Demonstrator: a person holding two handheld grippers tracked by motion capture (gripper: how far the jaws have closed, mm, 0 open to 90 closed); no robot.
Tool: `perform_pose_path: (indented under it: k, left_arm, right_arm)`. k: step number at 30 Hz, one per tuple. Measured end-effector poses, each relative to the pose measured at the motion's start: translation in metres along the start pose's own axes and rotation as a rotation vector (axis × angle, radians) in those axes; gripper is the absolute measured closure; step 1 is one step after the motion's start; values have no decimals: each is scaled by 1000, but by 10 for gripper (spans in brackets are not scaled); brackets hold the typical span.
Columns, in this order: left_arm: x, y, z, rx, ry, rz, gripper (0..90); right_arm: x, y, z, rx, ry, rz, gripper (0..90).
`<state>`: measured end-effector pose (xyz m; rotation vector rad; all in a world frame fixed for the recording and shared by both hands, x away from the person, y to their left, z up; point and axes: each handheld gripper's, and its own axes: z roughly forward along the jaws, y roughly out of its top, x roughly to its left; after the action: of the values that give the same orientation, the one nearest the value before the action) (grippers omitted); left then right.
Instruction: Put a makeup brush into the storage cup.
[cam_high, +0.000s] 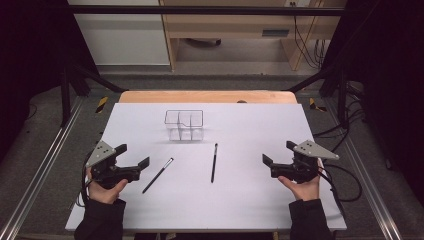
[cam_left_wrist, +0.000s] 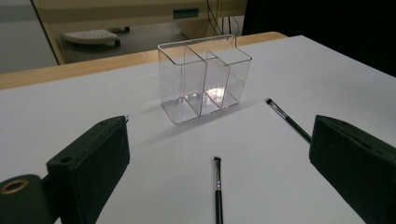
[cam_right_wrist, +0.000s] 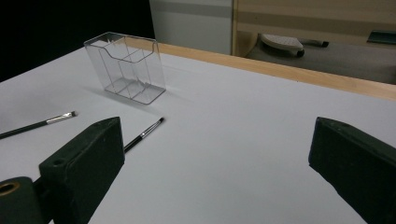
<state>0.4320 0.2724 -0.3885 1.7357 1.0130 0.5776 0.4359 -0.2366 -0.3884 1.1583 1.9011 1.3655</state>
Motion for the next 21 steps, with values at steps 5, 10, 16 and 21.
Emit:
perform_pose_path:
  k: [5,10,16,21]
  left_arm:
    - [-3,0,5,29,3,2,43]
    - [-7,-3,11,70,3,18,46]
    - [-10,-6,19,118,-4,34,53]
    - [-12,-10,24,159,-5,53,59]
  right_arm:
    - [1,0,-2,0,3,0,39]
    - [2,-1,-1,8,4,0,38]
    - [4,-3,1,21,1,-3,37]
    - [6,-4,1,32,0,-9,36]
